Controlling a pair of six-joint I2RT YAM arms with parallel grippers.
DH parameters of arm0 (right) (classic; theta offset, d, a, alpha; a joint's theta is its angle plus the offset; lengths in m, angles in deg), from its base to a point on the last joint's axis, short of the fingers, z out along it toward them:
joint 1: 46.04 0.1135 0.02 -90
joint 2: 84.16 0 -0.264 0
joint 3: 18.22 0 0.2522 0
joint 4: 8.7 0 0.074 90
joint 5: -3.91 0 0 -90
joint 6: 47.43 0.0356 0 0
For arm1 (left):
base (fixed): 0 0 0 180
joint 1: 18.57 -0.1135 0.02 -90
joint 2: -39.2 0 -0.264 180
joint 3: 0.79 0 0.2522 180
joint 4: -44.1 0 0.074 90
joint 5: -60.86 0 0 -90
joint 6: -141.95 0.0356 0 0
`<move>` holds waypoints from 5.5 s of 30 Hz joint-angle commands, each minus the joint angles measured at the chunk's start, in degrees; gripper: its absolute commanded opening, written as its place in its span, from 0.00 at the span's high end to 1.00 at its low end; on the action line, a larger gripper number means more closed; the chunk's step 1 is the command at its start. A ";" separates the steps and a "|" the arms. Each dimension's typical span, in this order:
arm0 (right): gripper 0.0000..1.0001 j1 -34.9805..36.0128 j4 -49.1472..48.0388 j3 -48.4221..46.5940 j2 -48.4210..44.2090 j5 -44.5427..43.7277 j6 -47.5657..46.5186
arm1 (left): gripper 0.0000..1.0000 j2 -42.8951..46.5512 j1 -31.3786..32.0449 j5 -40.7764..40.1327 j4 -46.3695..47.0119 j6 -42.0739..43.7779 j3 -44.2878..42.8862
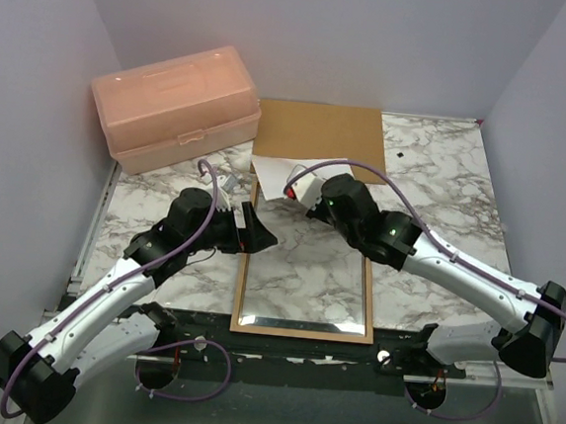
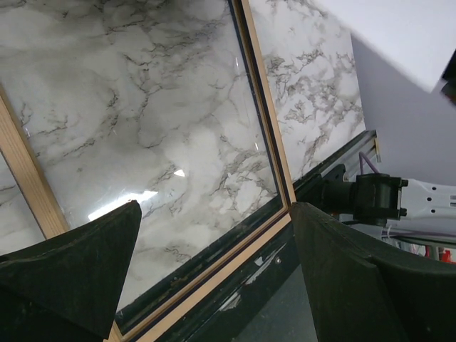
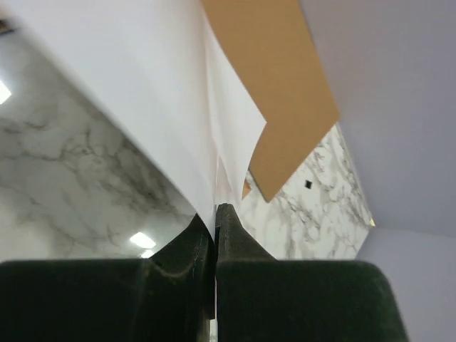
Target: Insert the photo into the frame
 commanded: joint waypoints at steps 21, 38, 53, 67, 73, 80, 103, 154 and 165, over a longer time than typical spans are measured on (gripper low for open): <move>0.62 12.67 -7.79 11.74 11.95 26.19 25.57 | 0.05 20.44 -6.87 -24.04 -14.22 -9.72 5.54; 0.04 9.03 -19.66 20.98 -1.22 25.24 47.51 | 0.06 -3.24 -16.39 -0.28 -3.38 1.94 8.99; 0.06 -13.22 -27.32 33.86 -7.22 49.07 63.41 | 0.20 -21.02 -20.13 12.81 15.11 1.83 14.68; 0.06 -16.98 -27.19 33.91 -8.88 49.74 63.79 | 0.84 -17.11 -20.09 12.97 16.10 2.60 16.45; 0.06 -17.54 -26.54 32.84 -9.66 48.88 63.67 | 0.93 -15.14 -20.07 13.47 16.18 3.27 17.28; 0.06 -19.31 -20.91 32.23 -8.79 41.37 65.57 | 0.59 -15.03 -20.10 11.11 13.07 4.76 16.19; 0.07 -25.97 -11.67 22.73 13.42 27.15 62.99 | 0.42 -25.46 -19.82 11.93 13.61 6.02 13.17; 0.01 -25.85 -13.65 24.32 -10.67 36.49 70.73 | 1.00 -9.11 -4.43 6.79 7.24 -6.24 11.75; 0.01 -25.85 -13.61 25.09 -11.07 36.78 70.78 | 1.00 -9.79 -0.73 1.75 12.75 -11.77 13.77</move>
